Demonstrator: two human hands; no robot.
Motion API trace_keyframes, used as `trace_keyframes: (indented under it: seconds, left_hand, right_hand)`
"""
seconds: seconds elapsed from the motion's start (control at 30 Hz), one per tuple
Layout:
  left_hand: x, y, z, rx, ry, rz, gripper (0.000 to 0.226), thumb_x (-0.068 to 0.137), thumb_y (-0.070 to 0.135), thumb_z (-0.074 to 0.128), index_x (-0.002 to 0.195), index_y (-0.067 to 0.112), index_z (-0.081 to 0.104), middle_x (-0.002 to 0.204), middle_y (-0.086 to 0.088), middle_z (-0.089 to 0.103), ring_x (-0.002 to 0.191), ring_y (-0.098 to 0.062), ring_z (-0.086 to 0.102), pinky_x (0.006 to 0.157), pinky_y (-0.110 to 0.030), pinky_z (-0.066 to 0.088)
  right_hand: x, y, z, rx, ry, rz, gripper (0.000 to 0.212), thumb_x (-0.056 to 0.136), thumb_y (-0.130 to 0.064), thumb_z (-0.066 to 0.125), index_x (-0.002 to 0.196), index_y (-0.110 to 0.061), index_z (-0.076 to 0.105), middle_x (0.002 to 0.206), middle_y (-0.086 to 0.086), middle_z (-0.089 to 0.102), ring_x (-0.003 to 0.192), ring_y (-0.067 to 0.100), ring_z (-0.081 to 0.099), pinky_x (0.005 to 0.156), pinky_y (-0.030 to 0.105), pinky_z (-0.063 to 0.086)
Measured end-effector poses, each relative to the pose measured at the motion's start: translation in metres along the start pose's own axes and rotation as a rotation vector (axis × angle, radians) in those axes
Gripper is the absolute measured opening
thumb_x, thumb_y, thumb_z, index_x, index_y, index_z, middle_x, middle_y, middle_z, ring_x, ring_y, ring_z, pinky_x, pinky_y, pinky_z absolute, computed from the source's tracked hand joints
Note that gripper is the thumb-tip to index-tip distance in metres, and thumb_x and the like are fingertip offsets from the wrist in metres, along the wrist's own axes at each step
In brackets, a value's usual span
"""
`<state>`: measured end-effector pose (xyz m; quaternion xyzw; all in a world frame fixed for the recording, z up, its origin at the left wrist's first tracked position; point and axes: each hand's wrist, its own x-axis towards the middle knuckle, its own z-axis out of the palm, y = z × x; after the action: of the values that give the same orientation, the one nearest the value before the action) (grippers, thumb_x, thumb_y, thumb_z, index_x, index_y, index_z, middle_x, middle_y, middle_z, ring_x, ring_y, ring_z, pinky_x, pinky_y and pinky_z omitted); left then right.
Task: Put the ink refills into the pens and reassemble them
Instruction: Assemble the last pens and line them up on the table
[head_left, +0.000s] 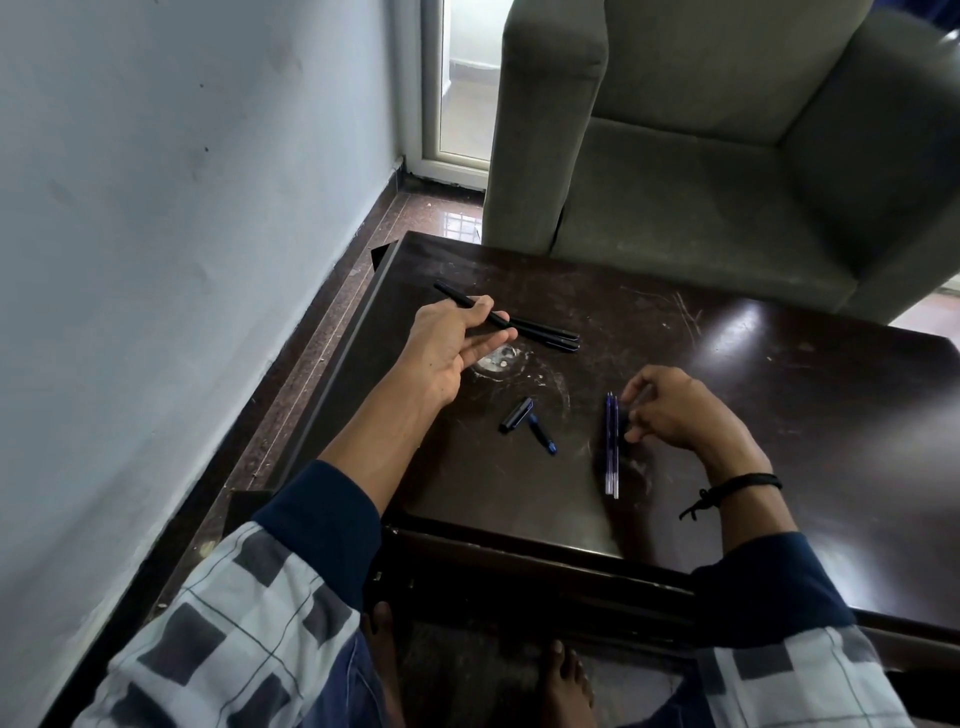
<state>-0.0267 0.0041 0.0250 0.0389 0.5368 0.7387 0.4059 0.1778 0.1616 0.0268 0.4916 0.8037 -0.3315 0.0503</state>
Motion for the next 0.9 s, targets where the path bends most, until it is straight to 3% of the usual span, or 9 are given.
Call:
trace_keyframes:
  seconds: [0.1, 0.17, 0.27, 0.47, 0.53, 0.63, 0.9]
  left_hand:
    - [0.001, 0.001, 0.0, -0.006, 0.001, 0.002, 0.024, 0.098, 0.006, 0.064, 0.117, -0.008, 0.063, 0.111, -0.027, 0.072, 0.091, -0.035, 0.076, 0.081, -0.034, 0.064]
    - [0.002, 0.002, -0.002, -0.015, 0.006, 0.003, 0.024, 0.098, 0.006, 0.064, 0.117, -0.008, 0.063, 0.11, -0.027, 0.073, 0.09, -0.035, 0.076, 0.079, -0.033, 0.064]
    - [0.004, 0.007, -0.005, -0.041, 0.024, 0.014, 0.021, 0.097, 0.005, 0.065, 0.115, -0.005, 0.063, 0.104, -0.024, 0.074, 0.086, -0.034, 0.077, 0.074, -0.03, 0.064]
    - [0.008, 0.011, -0.011, -0.059, 0.037, 0.043, 0.012, 0.097, 0.006, 0.066, 0.107, -0.001, 0.064, 0.098, -0.021, 0.075, 0.083, -0.032, 0.077, 0.07, -0.028, 0.062]
    - [0.008, 0.011, -0.011, -0.059, 0.031, 0.045, 0.011, 0.097, 0.006, 0.066, 0.106, -0.001, 0.064, 0.097, -0.02, 0.075, 0.082, -0.031, 0.077, 0.07, -0.028, 0.062]
    - [0.009, 0.014, -0.014, -0.069, 0.034, 0.046, 0.005, 0.097, 0.006, 0.066, 0.098, 0.001, 0.065, 0.095, -0.019, 0.075, 0.082, -0.031, 0.077, 0.069, -0.027, 0.062]
    - [0.012, 0.022, -0.022, -0.083, 0.067, 0.071, 0.01, 0.097, 0.008, 0.065, 0.104, 0.0, 0.065, 0.093, -0.017, 0.076, 0.085, -0.03, 0.078, 0.069, -0.026, 0.061]
  right_hand:
    - [-0.003, -0.001, -0.001, 0.0, 0.03, 0.017, 0.023, 0.093, 0.002, 0.057, 0.094, -0.02, 0.064, 0.087, 0.009, 0.075, 0.073, 0.017, 0.077, 0.082, 0.045, 0.064]
    - [-0.006, -0.003, -0.001, -0.015, 0.062, 0.009, 0.023, 0.092, 0.0, 0.056, 0.095, -0.021, 0.064, 0.085, 0.006, 0.075, 0.07, 0.013, 0.075, 0.073, 0.037, 0.061]
    - [-0.01, -0.008, 0.0, -0.052, 0.103, -0.013, 0.022, 0.092, -0.004, 0.055, 0.094, -0.024, 0.064, 0.085, 0.001, 0.074, 0.066, 0.005, 0.069, 0.057, 0.023, 0.044]
    - [-0.015, -0.007, -0.002, -0.099, 0.119, -0.003, 0.019, 0.092, -0.007, 0.057, 0.093, -0.024, 0.064, 0.087, 0.0, 0.073, 0.068, 0.005, 0.062, 0.054, 0.021, 0.037]
    - [-0.016, -0.007, -0.002, -0.106, 0.129, -0.016, 0.018, 0.09, -0.009, 0.057, 0.092, -0.025, 0.065, 0.089, 0.0, 0.072, 0.073, 0.011, 0.065, 0.057, 0.023, 0.041]
    - [-0.016, -0.009, 0.001, -0.149, 0.157, -0.054, 0.022, 0.089, -0.01, 0.055, 0.087, -0.03, 0.063, 0.097, -0.001, 0.068, 0.087, 0.024, 0.066, 0.075, 0.034, 0.052]
    - [-0.026, -0.039, 0.032, -0.227, 0.111, -0.32, 0.018, 0.095, -0.014, 0.054, 0.095, -0.03, 0.062, 0.099, -0.003, 0.068, 0.089, 0.023, 0.067, 0.083, 0.044, 0.058]
